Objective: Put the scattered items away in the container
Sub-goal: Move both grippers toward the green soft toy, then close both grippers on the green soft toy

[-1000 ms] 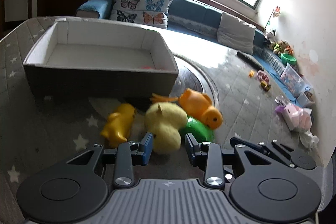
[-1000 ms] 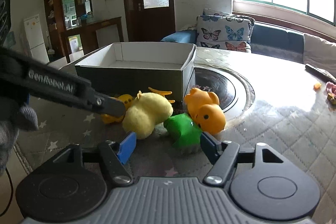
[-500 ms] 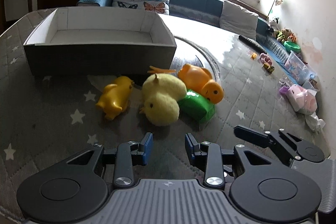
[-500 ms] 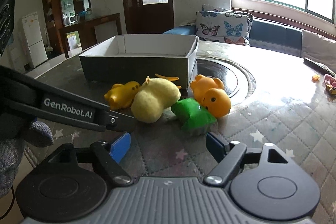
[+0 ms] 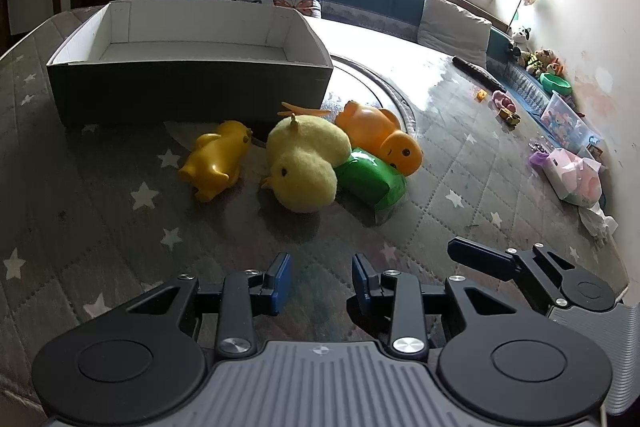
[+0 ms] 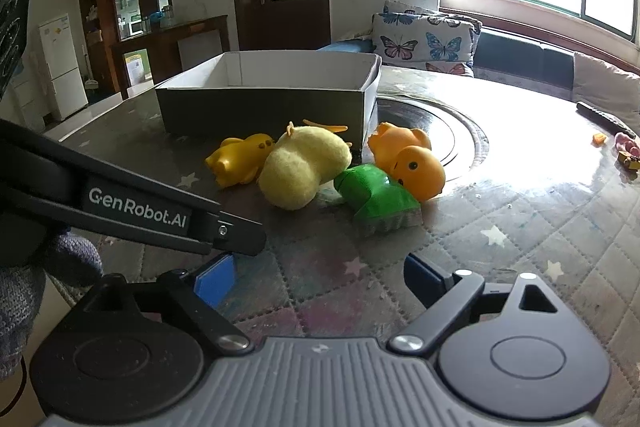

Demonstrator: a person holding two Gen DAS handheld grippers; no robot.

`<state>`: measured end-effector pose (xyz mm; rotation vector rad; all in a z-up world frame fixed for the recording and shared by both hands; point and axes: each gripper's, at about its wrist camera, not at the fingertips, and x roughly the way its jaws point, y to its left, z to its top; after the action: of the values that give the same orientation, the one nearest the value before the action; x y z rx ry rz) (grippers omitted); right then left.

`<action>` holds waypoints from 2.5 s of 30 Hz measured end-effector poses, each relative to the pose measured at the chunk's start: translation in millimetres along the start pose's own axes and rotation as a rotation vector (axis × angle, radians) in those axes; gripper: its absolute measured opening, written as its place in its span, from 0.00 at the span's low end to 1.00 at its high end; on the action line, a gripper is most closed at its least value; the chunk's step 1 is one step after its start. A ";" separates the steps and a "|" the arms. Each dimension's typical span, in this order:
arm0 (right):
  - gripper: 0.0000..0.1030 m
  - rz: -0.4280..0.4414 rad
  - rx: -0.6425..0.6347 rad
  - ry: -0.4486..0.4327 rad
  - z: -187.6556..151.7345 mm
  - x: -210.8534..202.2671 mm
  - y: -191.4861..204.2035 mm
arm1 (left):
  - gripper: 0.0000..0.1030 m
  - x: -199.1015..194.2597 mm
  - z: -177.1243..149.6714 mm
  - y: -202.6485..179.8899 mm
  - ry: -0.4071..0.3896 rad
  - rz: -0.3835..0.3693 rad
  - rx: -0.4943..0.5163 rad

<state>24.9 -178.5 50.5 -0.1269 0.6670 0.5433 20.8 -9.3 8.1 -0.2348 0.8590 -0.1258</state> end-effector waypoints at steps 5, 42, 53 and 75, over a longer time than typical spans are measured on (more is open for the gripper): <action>0.90 -0.004 0.009 0.006 -2.1 1.7 -0.7 | 0.35 2.0 -1.7 1.4 0.005 -0.020 -0.010; 0.80 -0.054 0.060 0.026 7.7 31.4 -37.5 | 0.34 37.3 27.2 4.8 0.044 -0.089 -0.106; 0.72 -0.030 0.081 0.019 19.5 45.9 -48.8 | 0.33 42.8 38.5 33.5 0.013 0.001 -0.244; 0.50 0.024 0.055 0.051 23.5 51.2 -39.2 | 0.33 38.6 28.9 29.9 0.067 -0.097 -0.235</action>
<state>91.6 -183.0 34.9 -0.0815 0.7332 0.5453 68.3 16.2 -9.7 -0.4952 0.9301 -0.1235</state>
